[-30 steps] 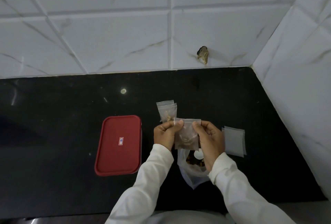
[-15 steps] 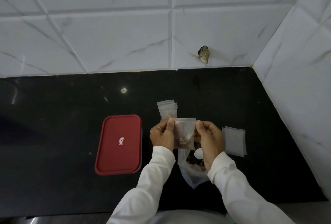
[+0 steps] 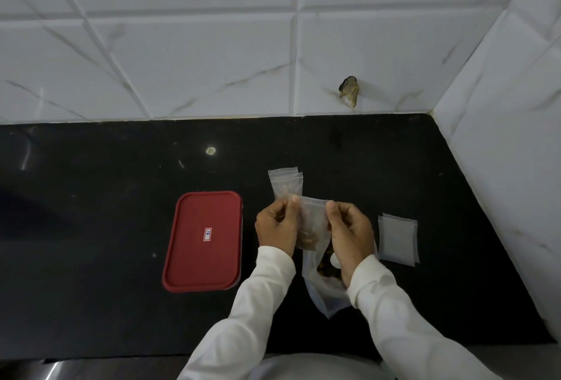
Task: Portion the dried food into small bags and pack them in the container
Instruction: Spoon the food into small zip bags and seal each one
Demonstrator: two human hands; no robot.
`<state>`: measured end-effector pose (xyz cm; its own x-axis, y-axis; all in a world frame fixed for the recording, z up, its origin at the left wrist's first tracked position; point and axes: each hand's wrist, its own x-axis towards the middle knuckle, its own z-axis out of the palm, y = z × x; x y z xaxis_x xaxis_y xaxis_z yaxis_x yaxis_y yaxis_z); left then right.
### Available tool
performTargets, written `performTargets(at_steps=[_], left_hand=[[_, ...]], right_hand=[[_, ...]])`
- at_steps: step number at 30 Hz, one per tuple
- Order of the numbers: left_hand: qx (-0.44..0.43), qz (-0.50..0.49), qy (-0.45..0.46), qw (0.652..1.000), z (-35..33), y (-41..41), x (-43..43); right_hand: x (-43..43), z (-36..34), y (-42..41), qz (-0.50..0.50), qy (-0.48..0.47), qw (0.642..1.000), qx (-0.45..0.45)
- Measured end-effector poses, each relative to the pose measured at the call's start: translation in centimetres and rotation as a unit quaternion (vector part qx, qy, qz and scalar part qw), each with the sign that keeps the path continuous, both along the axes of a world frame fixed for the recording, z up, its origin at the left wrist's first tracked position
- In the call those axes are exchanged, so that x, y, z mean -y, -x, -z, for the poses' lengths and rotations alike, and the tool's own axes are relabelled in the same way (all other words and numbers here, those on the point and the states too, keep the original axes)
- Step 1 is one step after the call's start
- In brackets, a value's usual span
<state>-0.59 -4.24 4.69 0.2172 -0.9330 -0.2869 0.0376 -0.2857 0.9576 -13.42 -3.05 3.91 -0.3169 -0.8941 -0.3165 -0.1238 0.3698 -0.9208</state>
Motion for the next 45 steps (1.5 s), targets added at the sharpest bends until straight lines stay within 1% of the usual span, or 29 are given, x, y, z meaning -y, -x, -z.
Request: performTargets(at_steps=[3,7,9,12,14,16,18,20,23,25,27,29,33,35,37,41,45], left_hand=[[-0.014,0.044,-0.022,0.999,-0.3,0.2,-0.3],[-0.014,0.041,-0.046,0.998,-0.3,0.0,0.0],[0.002,0.031,-0.051,0.998,0.0,-0.3,0.0],[0.039,0.011,-0.034,0.999,0.0,-0.2,-0.1],[0.052,0.014,-0.029,0.998,0.3,-0.2,-0.1],[0.057,0.042,-0.034,0.997,0.4,-0.3,-0.2],[0.044,0.067,-0.036,0.996,0.6,-0.5,-0.3],[0.011,0.057,-0.034,0.998,0.6,-0.7,-0.4],[-0.035,0.016,-0.032,0.999,0.4,-1.2,-0.2],[-0.048,-0.002,-0.026,0.999,0.4,-1.7,0.0],[-0.022,-0.015,-0.016,1.0,0.5,-2.0,0.2],[0.011,-0.024,-0.012,1.0,0.7,-1.9,0.3],[0.031,-0.036,0.011,0.999,0.9,-2.3,0.8],[0.048,-0.033,0.023,0.998,0.9,-2.8,1.3],[0.064,-0.032,0.025,0.997,0.9,-3.0,1.8],[0.085,-0.029,-0.007,0.996,1.4,-2.7,3.0],[0.107,-0.062,-0.028,0.992,2.5,-2.0,4.0]], right_hand=[[0.2,0.1,-0.1,-0.003,0.001,1.0,-0.007],[0.4,0.0,-0.4,-0.016,-0.007,1.0,-0.026],[0.4,-0.1,-0.6,-0.021,-0.012,0.999,-0.031],[0.1,-0.3,-1.2,-0.031,-0.011,0.999,-0.028],[0.0,-0.2,-1.4,-0.049,-0.015,0.996,-0.067],[0.1,0.2,-1.4,-0.053,-0.012,0.994,-0.09],[0.3,0.7,-1.4,-0.05,-0.01,0.994,-0.095],[0.7,1.0,-1.4,-0.054,-0.011,0.992,-0.111],[1.2,0.6,-1.6,-0.042,-0.006,0.995,-0.088],[1.4,0.1,-1.7,-0.042,0.001,0.997,-0.062],[1.4,-0.1,-1.9,-0.041,0.004,0.998,-0.041],[1.6,-0.2,-2.2,-0.039,0.001,0.998,-0.041],[2.6,-0.9,-2.3,-0.071,0.011,0.996,-0.05],[3.3,-1.3,-2.0,-0.115,0.03,0.99,-0.078],[4.3,-1.5,-1.6,-0.145,0.056,0.98,-0.128],[6.3,-0.8,-1.1,-0.157,0.07,0.958,-0.229],[7.9,0.2,-1.4,-0.164,0.062,0.944,-0.281]])
